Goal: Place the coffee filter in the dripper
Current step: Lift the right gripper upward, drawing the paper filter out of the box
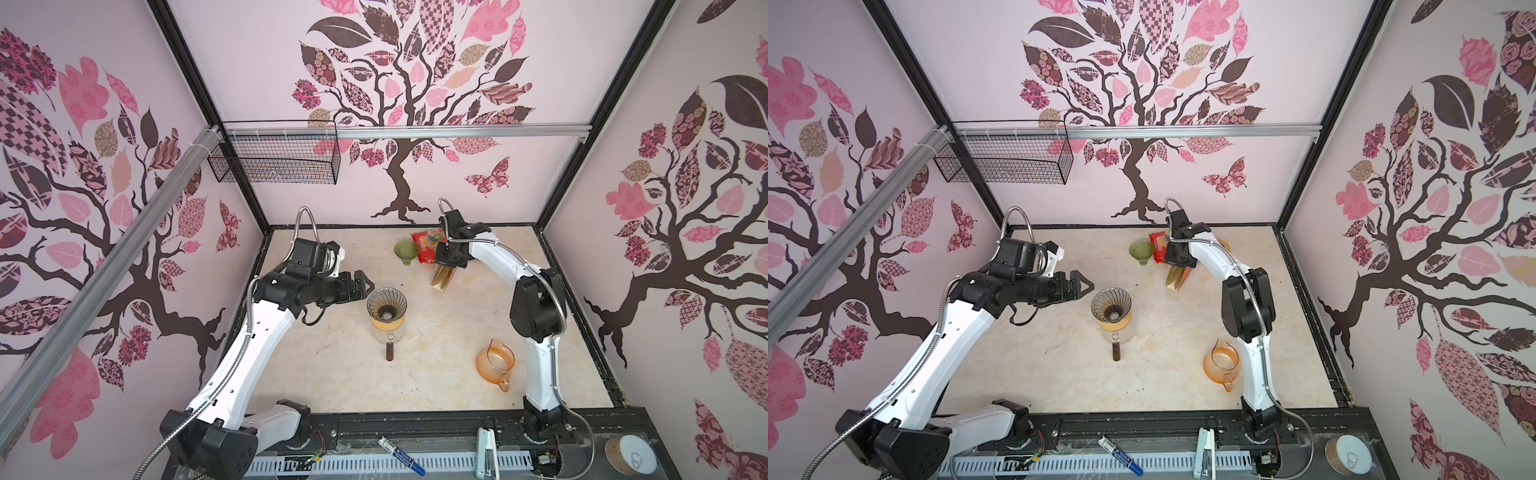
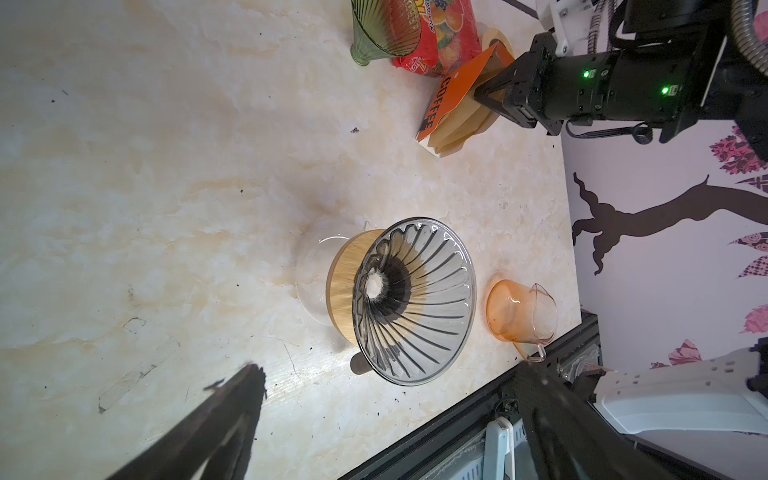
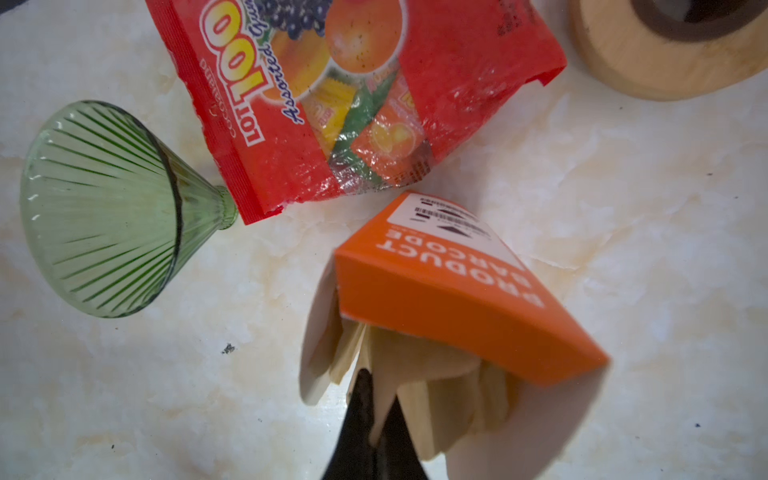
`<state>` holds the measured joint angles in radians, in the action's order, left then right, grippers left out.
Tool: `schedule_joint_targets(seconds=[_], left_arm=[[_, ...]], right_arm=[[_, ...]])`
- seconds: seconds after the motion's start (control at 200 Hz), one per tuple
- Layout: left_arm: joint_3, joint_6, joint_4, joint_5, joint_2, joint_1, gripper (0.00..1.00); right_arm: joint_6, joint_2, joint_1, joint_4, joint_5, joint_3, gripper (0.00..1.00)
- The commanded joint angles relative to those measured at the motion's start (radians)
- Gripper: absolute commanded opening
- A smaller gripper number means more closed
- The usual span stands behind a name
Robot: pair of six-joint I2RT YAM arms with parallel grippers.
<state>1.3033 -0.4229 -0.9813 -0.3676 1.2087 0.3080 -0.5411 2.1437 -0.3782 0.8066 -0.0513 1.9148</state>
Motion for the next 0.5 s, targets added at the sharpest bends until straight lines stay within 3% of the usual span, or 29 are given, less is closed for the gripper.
schedule_joint_targets(seconds=[0.0,0.495], left_arm=[[-0.026,-0.004,0.004,-0.005,-0.016,-0.004,0.97],[-0.036,-0.005,0.008,-0.007,-0.030,-0.009,0.97]], right_arm=[[0.015,-0.057,-0.005,0.040,-0.015,0.056,0.00],[0.026,-0.015,-0.002,0.092,0.054,0.095,0.00]])
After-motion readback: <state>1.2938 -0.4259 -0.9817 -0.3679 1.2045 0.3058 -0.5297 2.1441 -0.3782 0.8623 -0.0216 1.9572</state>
